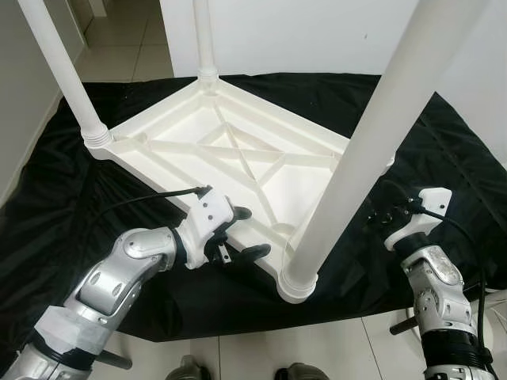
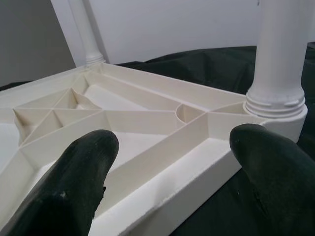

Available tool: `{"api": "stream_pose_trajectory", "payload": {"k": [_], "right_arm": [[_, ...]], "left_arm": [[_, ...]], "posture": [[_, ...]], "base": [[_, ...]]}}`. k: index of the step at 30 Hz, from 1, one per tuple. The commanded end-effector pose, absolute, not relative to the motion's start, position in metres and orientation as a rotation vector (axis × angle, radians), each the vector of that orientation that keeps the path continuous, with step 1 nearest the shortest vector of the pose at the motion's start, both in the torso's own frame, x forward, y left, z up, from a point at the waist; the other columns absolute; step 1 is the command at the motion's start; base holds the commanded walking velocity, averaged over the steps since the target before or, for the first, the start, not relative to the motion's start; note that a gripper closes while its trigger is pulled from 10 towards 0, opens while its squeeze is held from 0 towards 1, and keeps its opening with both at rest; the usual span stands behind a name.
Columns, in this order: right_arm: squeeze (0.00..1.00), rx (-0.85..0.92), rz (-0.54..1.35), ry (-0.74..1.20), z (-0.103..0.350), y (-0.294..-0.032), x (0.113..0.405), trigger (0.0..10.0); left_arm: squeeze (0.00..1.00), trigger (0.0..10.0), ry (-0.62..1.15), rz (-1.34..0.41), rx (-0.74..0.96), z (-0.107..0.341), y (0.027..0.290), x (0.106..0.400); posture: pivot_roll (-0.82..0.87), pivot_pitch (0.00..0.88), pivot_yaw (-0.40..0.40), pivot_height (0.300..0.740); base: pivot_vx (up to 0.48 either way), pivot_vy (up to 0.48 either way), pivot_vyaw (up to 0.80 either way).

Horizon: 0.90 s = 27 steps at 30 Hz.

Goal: Building children table

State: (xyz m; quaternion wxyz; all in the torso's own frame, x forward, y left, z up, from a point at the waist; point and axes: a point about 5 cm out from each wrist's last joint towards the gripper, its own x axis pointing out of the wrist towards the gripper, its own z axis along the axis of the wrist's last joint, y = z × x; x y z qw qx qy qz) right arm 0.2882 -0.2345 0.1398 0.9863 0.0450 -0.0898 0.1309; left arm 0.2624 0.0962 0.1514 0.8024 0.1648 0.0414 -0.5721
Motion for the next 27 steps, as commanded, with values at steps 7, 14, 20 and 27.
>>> {"api": "stream_pose_trajectory", "payload": {"k": [7, 14, 20, 27], "right_arm": [[0.00, 0.088, 0.270, -0.159, 0.142, -0.236, 0.283, 10.0], [0.00, 0.080, 0.255, -0.143, 0.143, -0.240, 0.279, 10.0], [0.00, 0.078, 0.249, -0.136, 0.141, -0.239, 0.277, 10.0], [0.00, 0.075, 0.247, -0.130, 0.140, -0.237, 0.277, 10.0]], "left_arm": [[0.00, 10.0, 0.144, -1.300, 0.517, 0.134, 0.100, 0.267], [0.00, 10.0, 0.163, -1.373, 0.628, 0.126, 0.109, 0.274], [0.00, 10.0, 0.169, -1.377, 0.674, 0.124, 0.109, 0.281], [0.00, 10.0, 0.190, -1.445, 0.700, 0.122, 0.107, 0.286]], "posture": [[-0.11, 0.044, 0.026, 0.740], [-0.13, 0.041, 0.038, 0.740], [-0.13, 0.036, 0.047, 0.740], [-0.14, 0.035, 0.057, 0.740]], "base": [[0.000, 0.000, 0.00], [0.000, 0.000, 0.00], [0.000, 0.000, 0.00], [0.000, 0.000, 0.00]]}}
